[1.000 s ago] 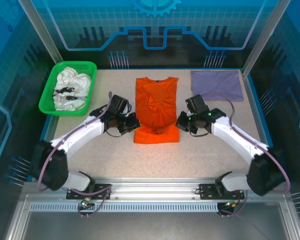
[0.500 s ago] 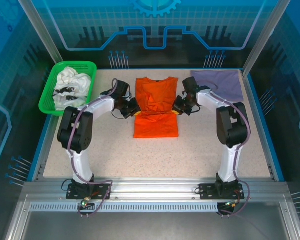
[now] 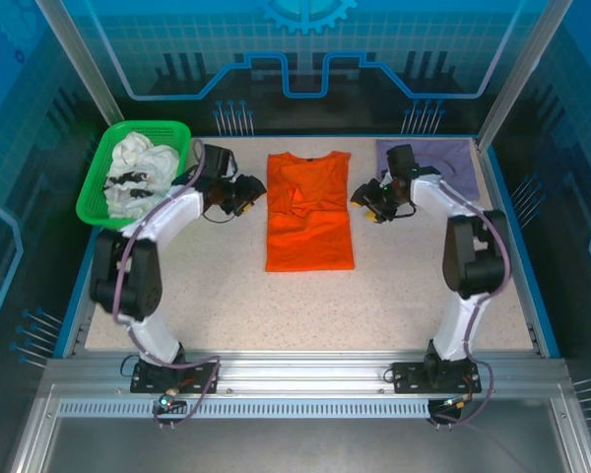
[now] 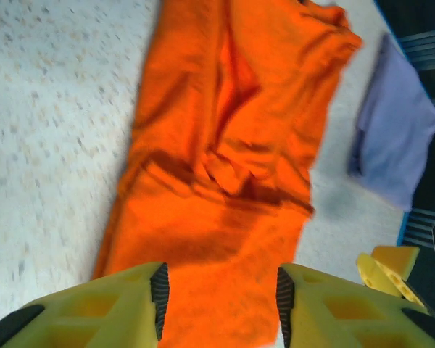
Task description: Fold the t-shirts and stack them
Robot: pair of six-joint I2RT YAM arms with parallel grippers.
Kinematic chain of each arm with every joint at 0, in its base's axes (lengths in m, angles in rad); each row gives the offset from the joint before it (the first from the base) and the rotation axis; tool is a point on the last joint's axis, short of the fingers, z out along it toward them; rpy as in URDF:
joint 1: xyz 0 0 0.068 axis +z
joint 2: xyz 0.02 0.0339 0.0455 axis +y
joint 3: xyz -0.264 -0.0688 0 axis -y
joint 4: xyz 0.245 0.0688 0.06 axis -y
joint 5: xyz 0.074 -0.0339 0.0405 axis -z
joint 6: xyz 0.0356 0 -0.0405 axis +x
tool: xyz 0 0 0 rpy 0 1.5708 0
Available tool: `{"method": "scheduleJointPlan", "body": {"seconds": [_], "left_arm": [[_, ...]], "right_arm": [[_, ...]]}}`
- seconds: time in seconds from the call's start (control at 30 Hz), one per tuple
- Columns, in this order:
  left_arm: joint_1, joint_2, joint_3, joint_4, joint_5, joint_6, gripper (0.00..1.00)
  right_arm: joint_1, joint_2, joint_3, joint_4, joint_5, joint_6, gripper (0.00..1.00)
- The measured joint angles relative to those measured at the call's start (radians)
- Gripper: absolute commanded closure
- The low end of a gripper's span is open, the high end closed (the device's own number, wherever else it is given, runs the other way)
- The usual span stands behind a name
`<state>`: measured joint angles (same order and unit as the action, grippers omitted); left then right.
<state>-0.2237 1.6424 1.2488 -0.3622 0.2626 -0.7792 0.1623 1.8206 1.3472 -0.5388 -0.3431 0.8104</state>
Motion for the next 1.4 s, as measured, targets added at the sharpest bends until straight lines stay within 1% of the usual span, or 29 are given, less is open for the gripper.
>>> {"method": "scheduleJointPlan", "body": {"seconds": [0.03, 0.1, 0.13, 0.2, 0.27, 0.33, 0.5, 0.67, 0.77, 0.83, 1.0, 1.17, 1.27, 1.33, 1.4], "left_arm": [[-0.033, -0.062, -0.043, 0.014, -0.024, -0.002, 0.68], [-0.104, -0.135, -0.101, 0.038, -0.049, -0.008, 0.74], [-0.165, -0.166, -0.138, 0.063, -0.061, -0.009, 0.76], [-0.242, -0.170, -0.181, 0.104, -0.066, -0.018, 0.78], [-0.290, -0.139, -0.211, 0.136, -0.067, -0.027, 0.78], [-0.310, -0.077, -0.227, 0.178, -0.068, -0.028, 0.78], [-0.316, 0.064, -0.287, 0.276, -0.066, -0.031, 0.76], [-0.316, 0.092, -0.397, 0.312, -0.066, -0.025, 0.75], [-0.316, 0.059, -0.452, 0.370, -0.065, -0.022, 0.75], [-0.316, 0.024, -0.505, 0.399, -0.064, -0.015, 0.74], [-0.331, -0.108, -0.651, 0.425, -0.064, -0.008, 0.74], [-0.394, -0.283, -0.801, 0.406, -0.068, -0.034, 0.74], [-0.444, -0.426, -0.885, 0.344, -0.075, -0.068, 0.73], [-0.472, -0.552, -0.926, 0.254, -0.084, -0.095, 0.69], [-0.483, -0.696, -0.933, 0.129, -0.104, -0.111, 0.67]], "right_arm": [[0.010, -0.059, -0.056, 0.022, -0.006, -0.002, 0.62], [0.045, -0.142, -0.155, 0.076, -0.021, -0.005, 0.67], [0.072, -0.166, -0.203, 0.106, -0.030, -0.002, 0.68], [0.125, -0.177, -0.266, 0.147, -0.043, 0.000, 0.72], [0.179, -0.164, -0.322, 0.179, -0.055, 0.008, 0.75], [0.215, -0.136, -0.353, 0.204, -0.060, 0.018, 0.76], [0.248, -0.097, -0.388, 0.251, -0.046, 0.026, 0.77], [0.260, -0.060, -0.447, 0.313, -0.021, 0.027, 0.79], [0.272, -0.082, -0.499, 0.385, -0.027, 0.033, 0.79], [0.298, -0.101, -0.535, 0.430, -0.022, 0.042, 0.79], [0.402, -0.166, -0.641, 0.529, 0.003, 0.093, 0.79], [0.525, -0.270, -0.755, 0.581, 0.072, 0.171, 0.77], [0.618, -0.353, -0.806, 0.547, 0.135, 0.222, 0.74], [0.683, -0.414, -0.834, 0.507, 0.181, 0.264, 0.73], [0.737, -0.463, -0.846, 0.450, 0.217, 0.303, 0.66]]}}
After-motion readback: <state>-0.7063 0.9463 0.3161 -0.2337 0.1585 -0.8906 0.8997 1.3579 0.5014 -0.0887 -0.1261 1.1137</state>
